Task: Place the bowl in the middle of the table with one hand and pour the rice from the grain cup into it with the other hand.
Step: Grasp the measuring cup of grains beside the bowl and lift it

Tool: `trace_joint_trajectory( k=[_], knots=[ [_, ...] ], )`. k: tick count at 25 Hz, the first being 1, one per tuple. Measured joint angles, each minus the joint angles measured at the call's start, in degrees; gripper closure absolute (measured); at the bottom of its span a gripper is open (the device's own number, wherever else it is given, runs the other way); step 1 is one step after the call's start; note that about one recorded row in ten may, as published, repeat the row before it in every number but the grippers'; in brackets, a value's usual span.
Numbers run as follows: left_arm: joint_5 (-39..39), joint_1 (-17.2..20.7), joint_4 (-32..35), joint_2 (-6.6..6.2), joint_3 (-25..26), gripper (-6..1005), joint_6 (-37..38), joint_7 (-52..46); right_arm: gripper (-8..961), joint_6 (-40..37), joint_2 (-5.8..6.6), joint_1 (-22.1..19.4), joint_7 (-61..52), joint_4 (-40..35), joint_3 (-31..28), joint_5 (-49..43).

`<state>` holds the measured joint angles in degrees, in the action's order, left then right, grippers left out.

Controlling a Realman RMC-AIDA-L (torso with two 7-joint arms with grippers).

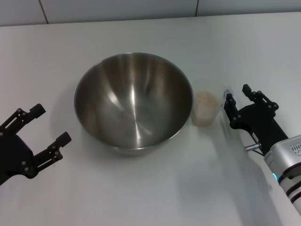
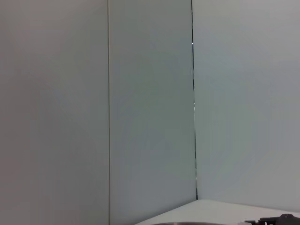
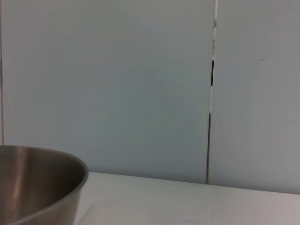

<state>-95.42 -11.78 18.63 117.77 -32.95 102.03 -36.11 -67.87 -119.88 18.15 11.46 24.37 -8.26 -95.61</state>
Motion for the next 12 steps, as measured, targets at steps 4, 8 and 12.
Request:
trace_joint_trajectory(
  k=[4, 8, 12],
  knots=[
    [0.02, 0.00, 0.00, 0.00, 0.00, 158, 0.02, -0.01, 441, -0.17, 0.00, 0.30, -0.10, -0.06, 0.06, -0.03],
    [0.10, 0.00, 0.01, 0.00, 0.00, 158, 0.03, -0.01, 603, -0.05, 0.00, 0.84, -0.12, -0.14, 0.09, -0.06],
    [0.25, 0.00, 0.09, 0.00, 0.01, 158, 0.29, -0.01, 778, 0.02, 0.00, 1.22, -0.12, -0.10, 0.09, -0.07]
  ],
)
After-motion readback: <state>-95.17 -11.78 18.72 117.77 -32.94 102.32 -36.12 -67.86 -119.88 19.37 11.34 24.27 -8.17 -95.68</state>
